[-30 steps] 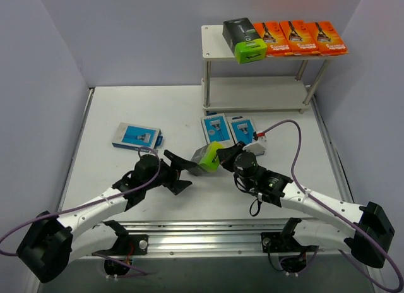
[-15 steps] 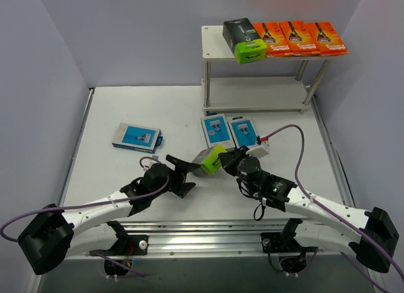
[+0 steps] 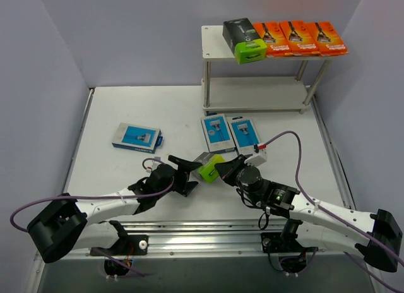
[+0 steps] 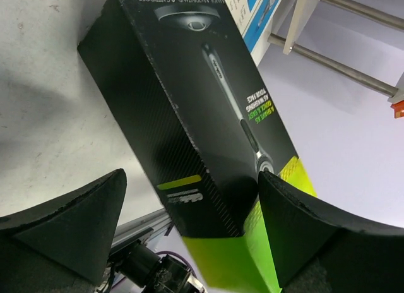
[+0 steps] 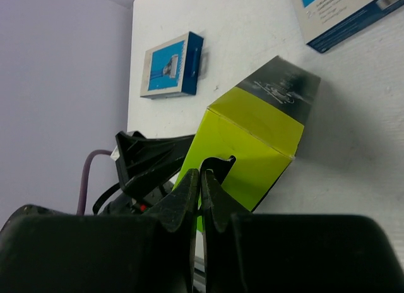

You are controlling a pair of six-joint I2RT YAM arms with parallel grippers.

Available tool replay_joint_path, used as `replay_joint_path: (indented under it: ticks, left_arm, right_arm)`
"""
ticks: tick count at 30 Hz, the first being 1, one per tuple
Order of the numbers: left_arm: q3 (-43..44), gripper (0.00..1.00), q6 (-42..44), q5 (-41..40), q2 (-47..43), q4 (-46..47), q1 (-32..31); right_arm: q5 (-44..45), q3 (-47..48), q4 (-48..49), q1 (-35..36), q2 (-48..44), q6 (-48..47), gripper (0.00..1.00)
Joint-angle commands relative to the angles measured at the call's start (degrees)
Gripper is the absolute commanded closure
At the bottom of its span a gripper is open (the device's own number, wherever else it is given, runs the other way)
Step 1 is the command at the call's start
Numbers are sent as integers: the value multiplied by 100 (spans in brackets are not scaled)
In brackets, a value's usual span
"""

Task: Place and organize the shaving razors onto the shelf
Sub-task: Pass the shaving razor from the right arm to the left

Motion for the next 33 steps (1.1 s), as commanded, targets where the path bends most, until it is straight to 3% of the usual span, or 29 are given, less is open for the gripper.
replay_joint_path:
  ticks: [1, 20, 33]
  left_arm:
    - [196, 6, -95, -243, -21, 305, -47]
    - [117, 6, 72, -147, 137, 718, -38]
    - [-146, 6, 81, -191, -390, 551, -38]
  right_arm:
    - [-10, -60, 169, 317, 9, 313, 100]
    - [-72, -525, 283, 748, -202, 946, 100]
    - [-98, -886, 766, 897, -8, 1517, 100]
